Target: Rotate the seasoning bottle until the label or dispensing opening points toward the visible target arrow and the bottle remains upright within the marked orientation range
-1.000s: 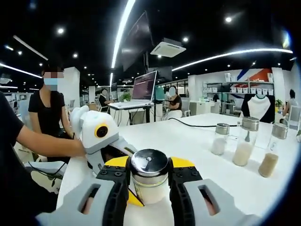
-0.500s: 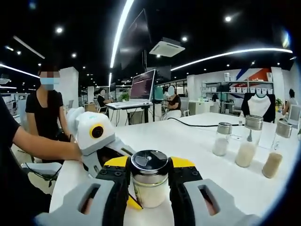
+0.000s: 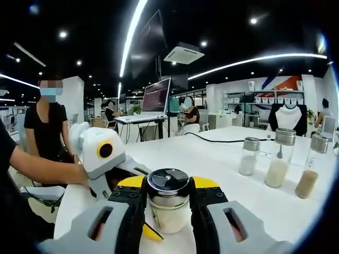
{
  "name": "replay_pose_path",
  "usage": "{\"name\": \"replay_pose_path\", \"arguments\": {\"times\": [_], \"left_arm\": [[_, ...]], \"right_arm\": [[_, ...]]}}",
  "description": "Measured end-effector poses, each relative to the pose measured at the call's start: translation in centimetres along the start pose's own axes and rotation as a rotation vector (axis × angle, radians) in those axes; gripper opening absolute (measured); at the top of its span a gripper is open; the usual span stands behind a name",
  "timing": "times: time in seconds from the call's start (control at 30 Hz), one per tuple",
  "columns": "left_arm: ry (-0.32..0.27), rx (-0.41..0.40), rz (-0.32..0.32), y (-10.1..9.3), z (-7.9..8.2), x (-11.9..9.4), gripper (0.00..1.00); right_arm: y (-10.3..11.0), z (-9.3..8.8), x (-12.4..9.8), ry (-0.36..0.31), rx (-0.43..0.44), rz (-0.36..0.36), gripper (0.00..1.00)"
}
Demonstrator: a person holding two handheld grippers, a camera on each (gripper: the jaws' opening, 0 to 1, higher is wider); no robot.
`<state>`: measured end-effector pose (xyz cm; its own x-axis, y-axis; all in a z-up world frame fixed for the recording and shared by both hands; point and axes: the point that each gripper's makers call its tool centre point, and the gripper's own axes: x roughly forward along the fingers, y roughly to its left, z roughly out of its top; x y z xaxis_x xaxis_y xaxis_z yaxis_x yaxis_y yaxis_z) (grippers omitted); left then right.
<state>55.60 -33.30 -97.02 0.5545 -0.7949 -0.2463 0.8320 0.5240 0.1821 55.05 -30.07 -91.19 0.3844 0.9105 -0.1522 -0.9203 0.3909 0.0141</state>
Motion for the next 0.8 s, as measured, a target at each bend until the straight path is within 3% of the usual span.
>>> {"name": "replay_pose_path", "arguments": {"times": [0.4,0.53,0.67,0.8], "left_arm": [[0.007,0.0,0.015,0.4,-0.2,0.0,0.43],[0.006,0.003,0.013,0.3,-0.2,0.0,0.46],[-0.006,-0.001,0.019,0.4,0.0,-0.1,0.5],[-0.02,-0.007,0.032,0.6,0.2,-0.2,0.57]], "right_arm": [[-0.2,0.0,0.5,-0.002,-0.016,-0.032,0.3],[-0.2,-0.3,0.7,0.026,-0.028,-0.054,0.31],[-0.4,0.7,0.2,-0.009,-0.055,-0.073,0.39],[-0.3,1.3,-0.7,-0.026,-0.058,-0.063,0.39]]}}
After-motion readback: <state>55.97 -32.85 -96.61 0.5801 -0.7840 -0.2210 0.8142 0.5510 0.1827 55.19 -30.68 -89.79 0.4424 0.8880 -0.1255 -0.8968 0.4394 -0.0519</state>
